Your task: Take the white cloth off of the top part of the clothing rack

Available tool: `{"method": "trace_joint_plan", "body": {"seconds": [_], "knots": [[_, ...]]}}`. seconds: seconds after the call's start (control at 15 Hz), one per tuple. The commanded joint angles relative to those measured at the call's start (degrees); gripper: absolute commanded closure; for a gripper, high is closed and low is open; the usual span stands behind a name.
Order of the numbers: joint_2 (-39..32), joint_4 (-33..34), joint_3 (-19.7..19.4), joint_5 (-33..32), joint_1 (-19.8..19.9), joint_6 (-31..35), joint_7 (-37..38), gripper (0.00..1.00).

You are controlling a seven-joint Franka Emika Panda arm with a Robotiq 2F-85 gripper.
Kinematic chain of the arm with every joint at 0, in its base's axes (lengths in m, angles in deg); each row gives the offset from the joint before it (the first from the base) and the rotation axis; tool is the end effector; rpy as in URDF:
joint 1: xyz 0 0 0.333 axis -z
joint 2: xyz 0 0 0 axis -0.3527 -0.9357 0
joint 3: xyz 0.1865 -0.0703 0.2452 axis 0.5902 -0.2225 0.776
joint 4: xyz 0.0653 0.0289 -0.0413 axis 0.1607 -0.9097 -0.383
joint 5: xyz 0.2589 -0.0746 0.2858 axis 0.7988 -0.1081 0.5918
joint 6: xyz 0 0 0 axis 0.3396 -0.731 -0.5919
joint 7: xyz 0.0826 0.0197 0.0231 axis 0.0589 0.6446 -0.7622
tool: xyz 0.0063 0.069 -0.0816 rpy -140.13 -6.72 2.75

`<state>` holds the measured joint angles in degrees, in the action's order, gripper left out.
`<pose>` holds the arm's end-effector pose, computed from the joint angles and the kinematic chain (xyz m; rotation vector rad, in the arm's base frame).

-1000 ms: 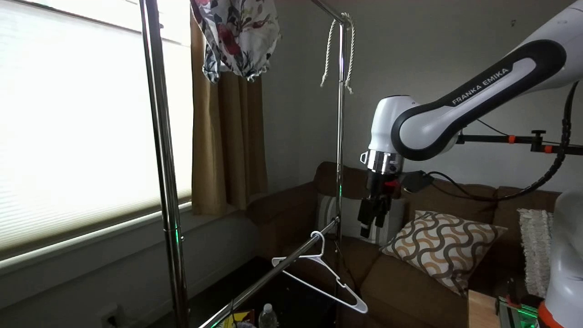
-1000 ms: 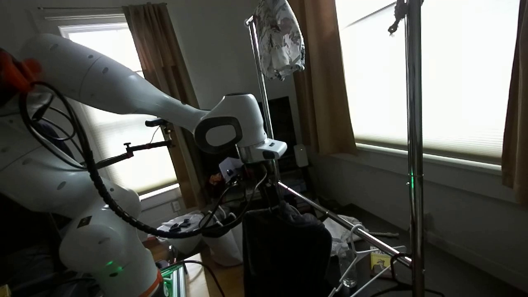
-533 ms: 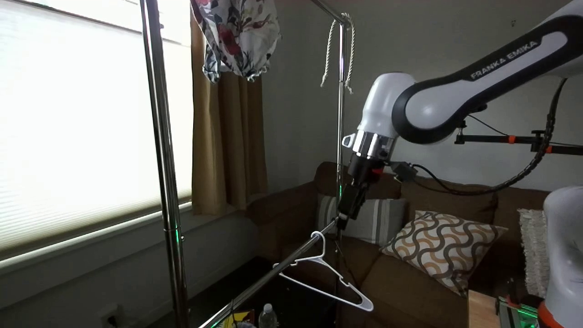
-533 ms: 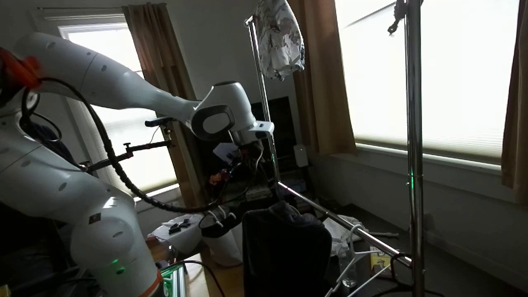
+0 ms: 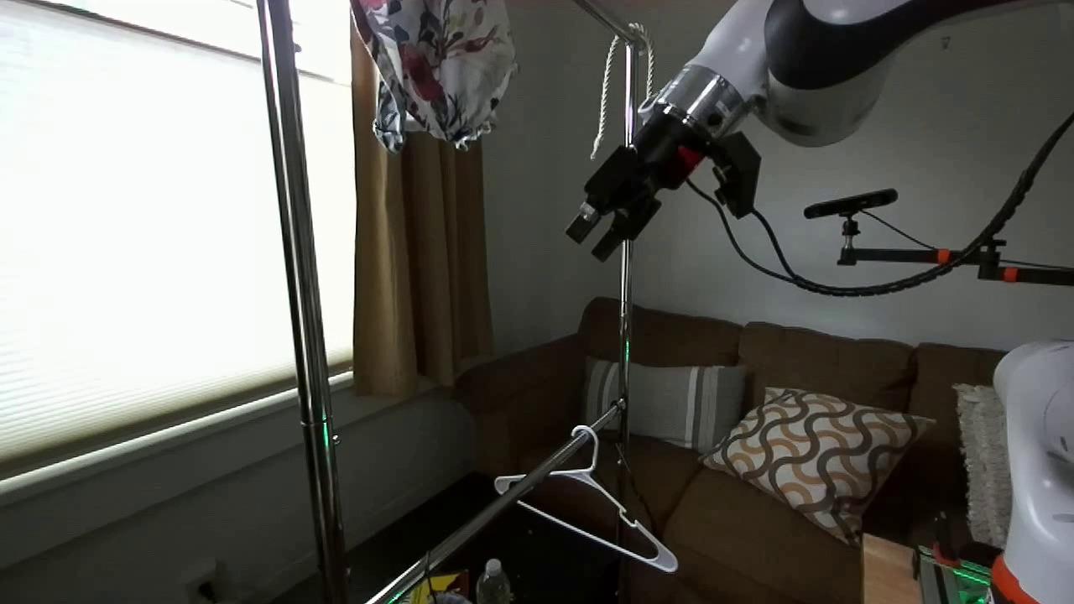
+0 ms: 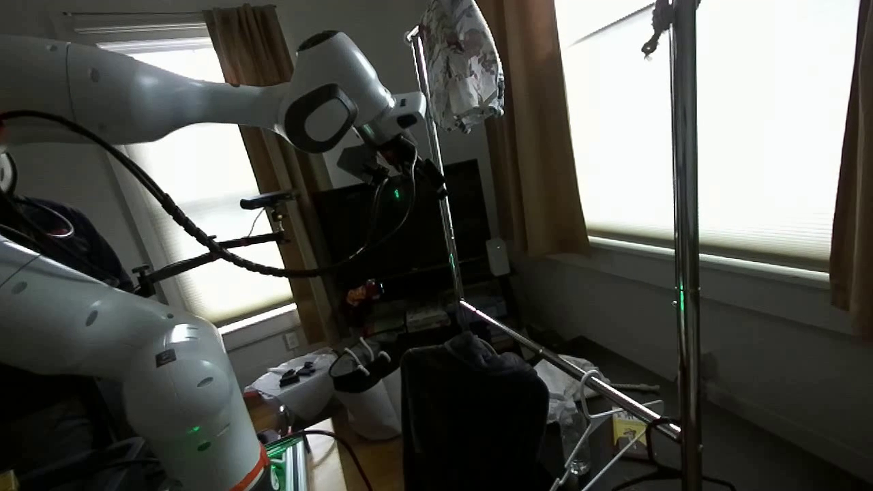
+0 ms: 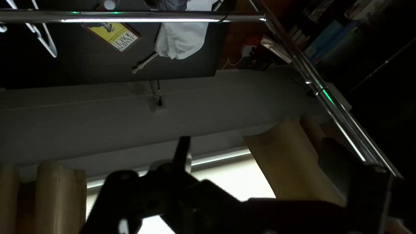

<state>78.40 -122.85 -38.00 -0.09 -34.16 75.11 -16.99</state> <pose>0.3802 0.0891 0.6041 -2.6684 -0.1594 -0.8272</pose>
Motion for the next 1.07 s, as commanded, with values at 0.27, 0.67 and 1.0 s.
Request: {"method": "trace_joint_plan", "body": {"seconds": [0.27, 0.67, 1.0], "knots": [[-2.2, 2.7, 1.0, 7.2, -1.9, 3.4, 5.4, 0.0], [-5.5, 8.9, 0.4, 22.1, -9.1, 11.6, 1.8, 0.0], [-6.5, 10.6, 2.1, 25.9, -8.1, 13.9, 0.0, 0.0]]}}
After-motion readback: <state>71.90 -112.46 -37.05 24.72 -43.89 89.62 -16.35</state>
